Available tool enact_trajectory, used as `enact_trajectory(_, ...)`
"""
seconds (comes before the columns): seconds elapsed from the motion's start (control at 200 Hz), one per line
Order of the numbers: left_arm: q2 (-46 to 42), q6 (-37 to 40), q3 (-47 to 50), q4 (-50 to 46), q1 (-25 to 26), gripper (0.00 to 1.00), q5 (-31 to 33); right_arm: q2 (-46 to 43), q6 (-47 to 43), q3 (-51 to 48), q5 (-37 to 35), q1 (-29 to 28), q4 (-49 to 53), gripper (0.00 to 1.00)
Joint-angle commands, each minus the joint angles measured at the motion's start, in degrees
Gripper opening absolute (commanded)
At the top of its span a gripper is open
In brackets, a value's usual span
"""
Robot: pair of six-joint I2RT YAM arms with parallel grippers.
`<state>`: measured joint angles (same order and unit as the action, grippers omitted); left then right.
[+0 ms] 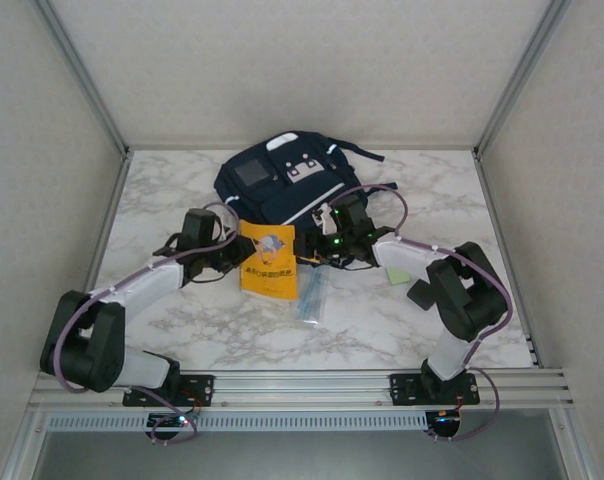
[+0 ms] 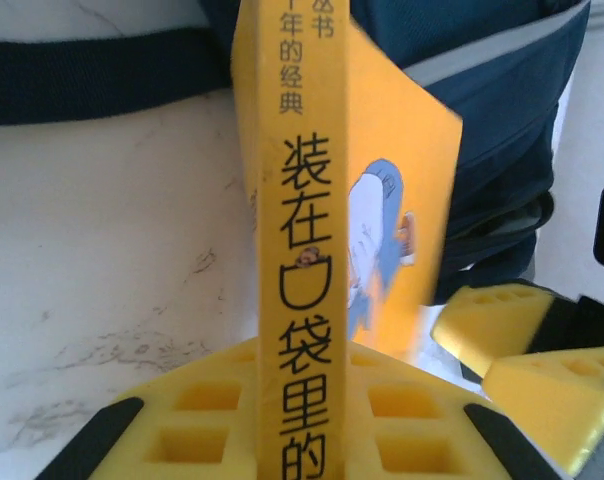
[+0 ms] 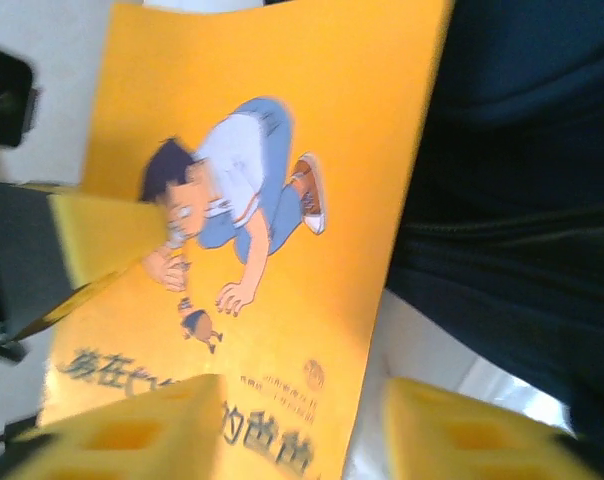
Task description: Pack the student bag
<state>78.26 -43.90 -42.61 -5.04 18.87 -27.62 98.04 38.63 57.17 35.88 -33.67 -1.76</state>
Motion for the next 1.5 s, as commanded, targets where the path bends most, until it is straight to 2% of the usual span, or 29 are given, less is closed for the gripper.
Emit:
enact_trajectory(0.0,-4.37,0.60,-9.01,-10.15,-0.41,0.00,7.98,-6.83,5.22,0.70,-8.64,0.45,4.70,0.99)
enact_trajectory(0.11,-4.62,-2.48,-13.33,-9.79,-0.43,0.00,12.19,-10.44,8.68,1.45,-11.85,0.42,9.02,0.99)
enact_trajectory(0.225,-3.71,-5.92,-15.93,-3.14,-0.24,0.00,18.28,-12.70,14.46,0.75,-11.63,-0.95,7.12,0.99)
enact_trajectory(0.365,-0.25,-11.08,-17.70,7.74,0.80,0.00,25.34,-13.16,25.15,-1.49,-11.31,-4.63,-3.63,0.99)
enact_trajectory(0.511,3.53,-14.24,-19.72,13.57,3.88,0.00,32.30,-11.30,33.61,-1.47,-13.22,-8.38,-16.31,0.99)
enact_trajectory(0.701,6.03,-18.64,-20.19,19.01,6.96,0.00,34.68,-5.45,39.83,2.24,-14.14,-10.98,-26.18,0.99)
enact_trajectory(0.906,3.28,-21.92,-16.74,21.31,9.36,0.00,37.68,-0.40,47.22,-1.30,-18.26,-10.76,-42.01,0.97)
enact_trajectory(0.966,2.80,-23.07,-15.49,21.72,10.07,0.00,37.88,0.50,47.80,-1.42,-19.24,-10.41,-44.19,0.87)
enact_trajectory(1.006,2.69,-23.56,-14.88,21.75,10.45,0.00,37.80,0.90,47.39,-1.40,-20.05,-10.04,-45.55,0.78)
enact_trajectory(1.016,2.65,-23.63,-14.70,21.74,10.52,0.00,37.76,0.99,47.15,-1.36,-20.34,-9.89,-45.66,0.72)
enact_trajectory(1.031,2.61,-23.82,-14.51,21.66,10.61,0.00,37.73,1.01,47.04,-1.36,-20.61,-9.74,-45.60,0.69)
enact_trajectory(1.046,2.60,-23.98,-14.25,21.65,10.65,0.00,37.68,0.95,46.98,-1.31,-21.05,-9.52,-45.12,0.59)
enact_trajectory(1.051,2.56,-24.05,-14.21,21.65,10.70,0.00,37.66,0.95,46.98,-1.31,-21.05,-9.52,-45.12,0.59)
enact_trajectory(1.076,2.51,-24.33,-13.81,21.73,10.70,0.00,37.57,0.85,46.91,-1.51,-21.84,-9.40,-44.58,0.46)
enact_trajectory(1.141,2.29,-24.64,-13.10,21.61,10.83,0.00,37.63,0.54,46.13,-1.71,-22.90,-8.65,-44.44,0.29)
enact_trajectory(1.146,2.27,-24.65,-13.06,21.63,10.92,0.00,37.68,0.45,46.04,-1.75,-22.99,-7.98,-44.33,0.24)
enact_trajectory(1.201,2.16,-24.68,-12.61,21.65,10.92,0.00,37.72,0.07,45.52,-2.01,-23.60,-7.26,-43.85,0.02)
enact_trajectory(1.216,2.12,-24.73,-12.59,21.60,10.92,0.00,37.72,-0.07,45.31,-2.05,-23.72,-7.09,-43.67,0.00)
enact_trajectory(1.356,1.94,-24.01,-12.39,21.70,11.01,0.00,36.67,-1.41,42.85,-2.14,-24.23,-6.09,-41.84,0.00)
enact_trajectory(1.376,2.03,-23.66,-12.45,21.78,11.00,0.06,36.16,-1.64,42.28,-2.08,-24.03,-5.86,-41.84,0.00)
enact_trajectory(1.406,2.07,-22.75,-12.64,21.51,11.01,0.27,35.45,-1.90,41.68,-2.06,-23.72,-5.59,-41.64,0.00)
enact_trajectory(1.452,2.20,-21.95,-13.45,19.28,11.05,0.78,34.77,-2.65,40.28,-2.14,-23.39,-5.09,-40.75,0.00)
enact_trajectory(1.472,2.25,-21.46,-13.85,17.86,11.08,0.93,34.58,-2.97,39.53,-2.15,-23.25,-4.81,-40.12,0.00)
enact_trajectory(1.492,2.31,-20.80,-14.24,16.84,11.10,0.99,34.24,-3.44,38.68,-2.15,-23.08,-4.50,-39.35,0.00)
